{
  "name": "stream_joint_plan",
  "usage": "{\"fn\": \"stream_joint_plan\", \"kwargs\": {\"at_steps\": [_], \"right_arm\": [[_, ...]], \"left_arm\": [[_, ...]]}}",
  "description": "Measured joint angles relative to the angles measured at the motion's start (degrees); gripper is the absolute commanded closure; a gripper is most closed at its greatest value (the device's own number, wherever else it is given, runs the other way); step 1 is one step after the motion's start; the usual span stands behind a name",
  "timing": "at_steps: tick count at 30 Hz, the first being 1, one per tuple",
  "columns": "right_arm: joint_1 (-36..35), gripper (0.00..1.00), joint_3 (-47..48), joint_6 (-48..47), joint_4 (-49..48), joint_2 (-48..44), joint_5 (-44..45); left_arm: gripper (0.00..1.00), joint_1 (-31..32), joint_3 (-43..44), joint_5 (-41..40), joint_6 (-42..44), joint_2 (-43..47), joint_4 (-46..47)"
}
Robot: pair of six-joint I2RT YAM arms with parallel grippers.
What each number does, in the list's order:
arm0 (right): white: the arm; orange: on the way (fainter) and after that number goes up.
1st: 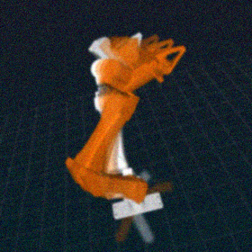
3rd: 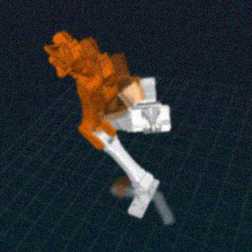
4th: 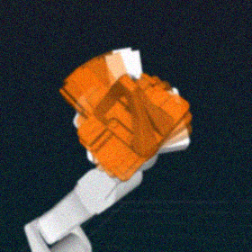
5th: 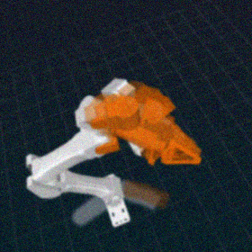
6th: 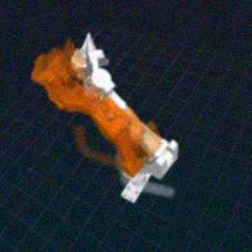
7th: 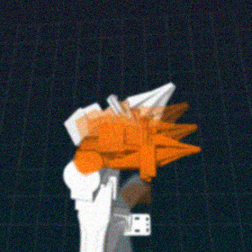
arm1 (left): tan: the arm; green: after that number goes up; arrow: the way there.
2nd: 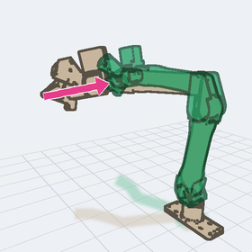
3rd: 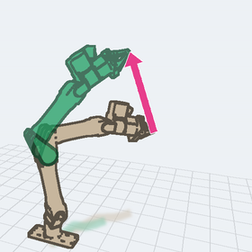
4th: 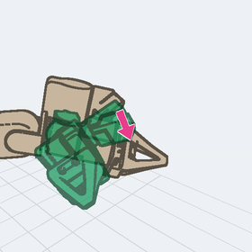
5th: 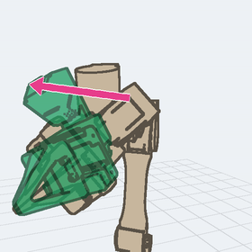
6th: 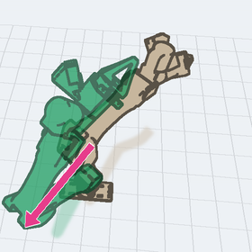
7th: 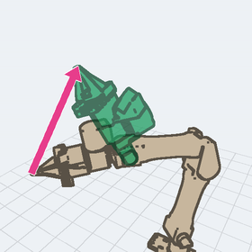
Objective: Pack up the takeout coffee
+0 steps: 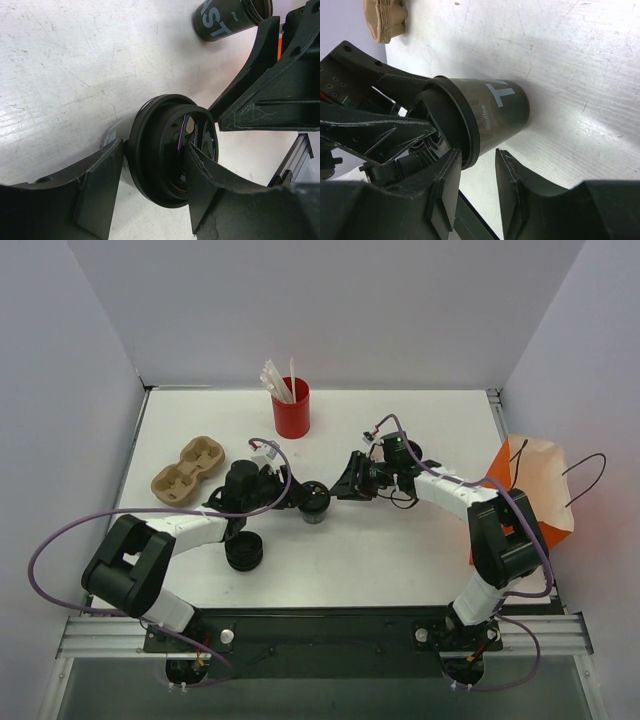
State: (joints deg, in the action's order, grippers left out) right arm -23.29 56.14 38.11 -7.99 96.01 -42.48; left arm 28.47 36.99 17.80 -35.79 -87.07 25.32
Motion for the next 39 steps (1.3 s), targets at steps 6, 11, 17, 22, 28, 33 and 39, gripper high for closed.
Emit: {"fn": "stream_joint_plan", "kwargs": {"at_steps": [6, 11, 17, 22, 28, 33, 39], "right_arm": [[-0.31, 0.70, -1.14, 1.97, -2.73, 0.00, 0.11], [-0.55, 0.71, -4.15, 4.24, -6.10, 0.33, 0.02], [-0.74, 0.71, -5.31, 5.62, -9.60, 0.63, -0.28], [-0.74, 0.75, -5.53, 5.38, -9.97, 0.63, -0.11], [-0.79, 0.78, -9.22, 5.62, -14.84, -0.42, 0.46], [-1.68, 0.79, -11.98, 6.03, -20.04, -0.59, 1.81], [-2.27, 0.74, -11.47, 5.62, -20.68, -1.11, 2.34]], "left_arm": [[0.41, 0.11, -0.02, -0.07, -0.02, 0.00, 0.04], [0.41, 0.52, -0.17, -0.70, -0.09, -0.15, 0.57], [0.42, 0.74, -1.09, -1.49, -0.90, -0.44, 2.75], [0.41, 0.85, -1.70, -1.92, -1.55, -0.79, 4.35], [0.42, 1.55, -2.84, -3.17, -2.56, -1.20, 6.84], [0.45, 1.86, -3.43, -4.74, -3.30, -2.23, 9.70], [0.45, 1.97, -3.96, -6.38, -4.35, -2.60, 11.41]]}}
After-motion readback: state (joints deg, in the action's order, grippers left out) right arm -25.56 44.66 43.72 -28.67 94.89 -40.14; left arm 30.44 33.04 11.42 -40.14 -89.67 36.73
